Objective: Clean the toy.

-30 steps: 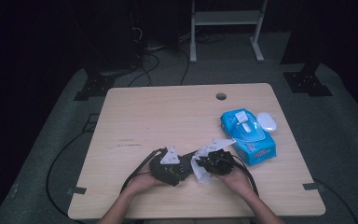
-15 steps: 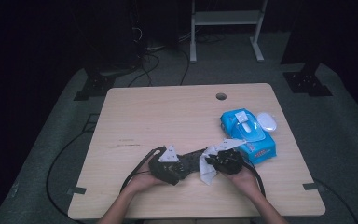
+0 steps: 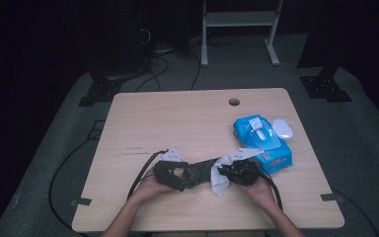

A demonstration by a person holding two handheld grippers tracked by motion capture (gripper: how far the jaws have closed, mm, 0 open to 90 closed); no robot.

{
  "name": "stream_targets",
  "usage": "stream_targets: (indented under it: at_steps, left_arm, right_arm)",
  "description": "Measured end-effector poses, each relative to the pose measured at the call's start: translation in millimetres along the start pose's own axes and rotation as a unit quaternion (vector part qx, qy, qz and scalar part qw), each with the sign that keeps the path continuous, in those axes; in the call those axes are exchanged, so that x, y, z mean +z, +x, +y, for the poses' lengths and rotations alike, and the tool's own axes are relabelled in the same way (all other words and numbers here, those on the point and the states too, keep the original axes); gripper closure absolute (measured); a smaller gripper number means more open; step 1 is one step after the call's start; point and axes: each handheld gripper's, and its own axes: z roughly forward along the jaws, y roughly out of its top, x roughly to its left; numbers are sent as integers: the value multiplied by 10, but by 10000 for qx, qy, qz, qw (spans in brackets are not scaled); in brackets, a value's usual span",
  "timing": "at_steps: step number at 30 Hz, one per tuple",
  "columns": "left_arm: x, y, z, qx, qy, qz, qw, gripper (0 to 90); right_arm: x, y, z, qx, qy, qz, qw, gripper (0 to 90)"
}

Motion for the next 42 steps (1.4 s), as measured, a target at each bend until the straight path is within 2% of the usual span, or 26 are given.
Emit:
stream_targets:
  at_steps: [5, 7, 10, 15, 18, 23, 29, 33, 36, 38, 40, 42]
  left_arm:
    - [-5, 23, 9, -231, -42, -58, 9997, 175]
    - [-8, 25, 10, -260, -42, -78, 9996, 175]
    - [-25, 33, 8, -302, -2, -51, 9995, 175]
    - [-64, 90, -7, -507, -30, -7, 9987, 175]
    - [-59, 100, -15, -491, 43, 17, 9988, 175]
    - [-22, 108, -16, -586, 118, -40, 9982, 175]
    - [-42, 155, -46, -872, 147, -195, 9959, 176]
    - [-3, 136, -48, -746, 262, -123, 9968, 175]
    - [9, 128, -49, -724, 319, -88, 9968, 177]
    - [11, 123, -49, -699, 324, -72, 9970, 181]
    - [14, 115, -50, -631, 325, -47, 9975, 182]
    - [17, 110, -52, -548, 335, -22, 9979, 183]
  right_arm:
    - [-5, 4, -4, -24, 4, 4, 10000, 808]
    - [-10, 7, -12, -42, -2, 6, 10000, 808]
    - [-13, 9, -17, -50, -7, 19, 10000, 808]
    - [-20, 23, -33, -108, -4, 13, 9999, 808]
    - [-26, 29, -39, -144, 19, 12, 9999, 809]
    - [-32, 47, -48, -203, 15, -5, 9998, 809]
    - [-39, 50, -53, -252, 26, 27, 9997, 809]
    - [-45, 43, -3, -228, 173, 124, 9995, 805]
    - [-69, 69, 55, -209, 160, 146, 9995, 803]
    - [-81, 91, 109, -124, 81, 290, 9995, 804]
    - [-63, 142, 159, -194, 103, 370, 9991, 803]
    - [-5, 190, 191, -181, 135, 552, 9982, 803]
